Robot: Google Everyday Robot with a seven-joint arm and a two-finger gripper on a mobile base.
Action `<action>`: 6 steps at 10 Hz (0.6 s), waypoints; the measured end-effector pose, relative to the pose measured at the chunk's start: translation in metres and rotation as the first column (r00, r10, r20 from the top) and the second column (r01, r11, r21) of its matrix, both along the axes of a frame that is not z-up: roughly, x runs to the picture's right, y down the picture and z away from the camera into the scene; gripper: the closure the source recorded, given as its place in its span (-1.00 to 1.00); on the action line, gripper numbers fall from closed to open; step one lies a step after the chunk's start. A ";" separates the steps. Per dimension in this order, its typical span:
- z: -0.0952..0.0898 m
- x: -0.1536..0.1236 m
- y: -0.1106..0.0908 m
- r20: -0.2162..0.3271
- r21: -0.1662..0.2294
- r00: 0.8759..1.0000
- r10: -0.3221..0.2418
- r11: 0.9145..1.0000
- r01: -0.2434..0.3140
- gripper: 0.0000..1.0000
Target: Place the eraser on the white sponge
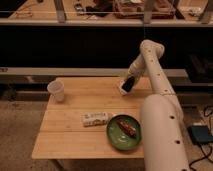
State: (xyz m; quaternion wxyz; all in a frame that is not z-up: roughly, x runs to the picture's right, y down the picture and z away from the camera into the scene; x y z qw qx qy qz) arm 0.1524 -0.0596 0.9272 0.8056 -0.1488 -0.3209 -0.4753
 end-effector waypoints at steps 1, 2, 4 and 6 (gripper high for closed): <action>0.004 -0.005 -0.005 0.008 0.024 1.000 0.000 1.000 0.000 1.00; 0.009 -0.008 -0.014 0.012 0.074 1.000 -0.008 0.997 0.007 1.00; 0.022 0.002 -0.022 -0.011 0.146 1.000 -0.022 0.989 0.023 1.00; 0.029 0.011 -0.017 -0.032 0.166 0.999 -0.024 0.986 0.029 1.00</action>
